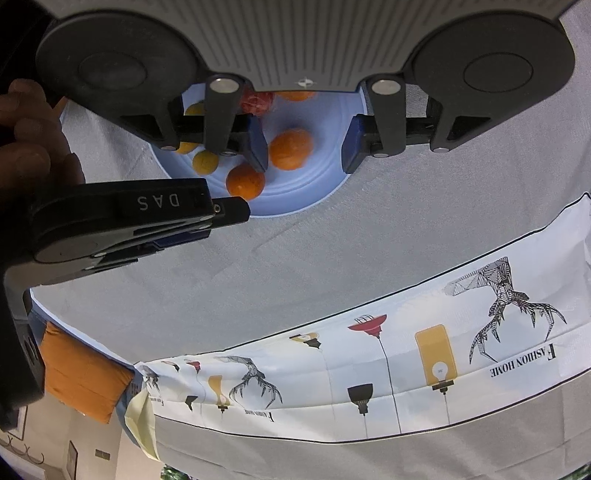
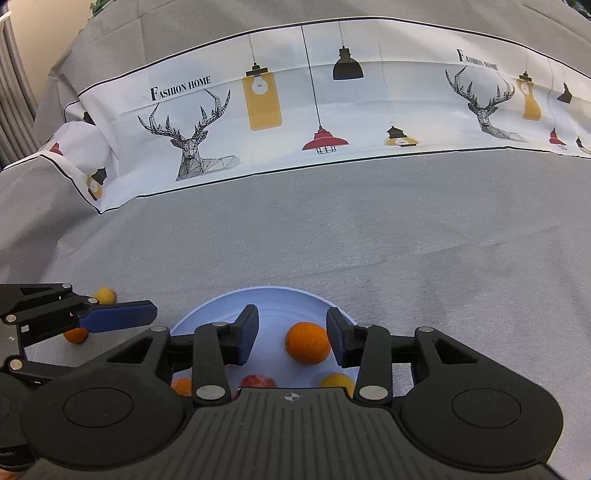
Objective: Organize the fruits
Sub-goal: 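Open both grippers to drop the mandarin and tomato onto the plate, then grasp a mandarin with the left gripper while the right gripper grasps a yellow fruit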
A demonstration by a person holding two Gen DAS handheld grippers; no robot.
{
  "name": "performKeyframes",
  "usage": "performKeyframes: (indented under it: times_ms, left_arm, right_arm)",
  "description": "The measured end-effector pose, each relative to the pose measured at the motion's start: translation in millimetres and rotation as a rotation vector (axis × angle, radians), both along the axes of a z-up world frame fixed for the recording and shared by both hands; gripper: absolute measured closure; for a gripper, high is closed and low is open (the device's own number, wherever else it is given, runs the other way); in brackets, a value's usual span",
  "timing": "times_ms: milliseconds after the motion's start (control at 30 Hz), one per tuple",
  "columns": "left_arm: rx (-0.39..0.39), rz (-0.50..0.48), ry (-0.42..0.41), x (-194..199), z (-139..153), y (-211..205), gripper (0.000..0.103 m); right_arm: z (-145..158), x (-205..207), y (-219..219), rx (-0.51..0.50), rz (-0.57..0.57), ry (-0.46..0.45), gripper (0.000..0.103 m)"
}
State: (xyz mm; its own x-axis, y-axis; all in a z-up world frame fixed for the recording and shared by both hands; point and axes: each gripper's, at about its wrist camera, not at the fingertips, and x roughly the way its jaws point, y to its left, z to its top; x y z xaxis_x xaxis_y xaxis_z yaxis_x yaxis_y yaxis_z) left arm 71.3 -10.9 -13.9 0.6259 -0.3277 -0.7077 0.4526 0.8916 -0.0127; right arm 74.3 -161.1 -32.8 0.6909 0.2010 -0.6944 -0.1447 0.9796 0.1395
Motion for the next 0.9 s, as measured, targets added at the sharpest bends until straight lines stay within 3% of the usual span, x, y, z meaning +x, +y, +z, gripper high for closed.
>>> performKeyframes:
  times_ms: [233,400,600,633,733,833,900]
  left_arm:
    - [-0.014,0.056,-0.016,-2.0,6.1,10.3,0.058]
    - [-0.002,0.147,-0.008,-3.7,9.8,27.6,0.065]
    - [-0.025,0.262,-0.064,-13.5,30.3,60.1,0.069]
    - [-0.029,0.279,-0.076,-14.8,35.6,66.6,0.069]
    - [-0.06,0.321,-0.111,-21.6,51.8,89.6,0.069]
    - [-0.043,0.353,-0.137,-27.1,58.8,112.0,0.069]
    - [-0.061,0.395,-0.07,-25.5,47.6,128.6,0.069]
  right_arm:
    - [1.5,0.1,2.5,0.022,-0.01,-0.003,0.06]
    - [0.8,1.3,7.5,0.038,-0.021,0.004,0.06]
    - [1.4,1.2,17.6,0.075,-0.029,-0.006,0.06]
    - [1.8,0.0,19.5,0.08,-0.029,-0.012,0.063]
    - [7.0,-3.4,26.4,0.096,-0.006,-0.052,0.084]
    - [14.5,-7.1,34.4,0.104,0.03,-0.117,0.09]
    - [17.6,-6.8,38.3,0.13,0.053,-0.135,0.09]
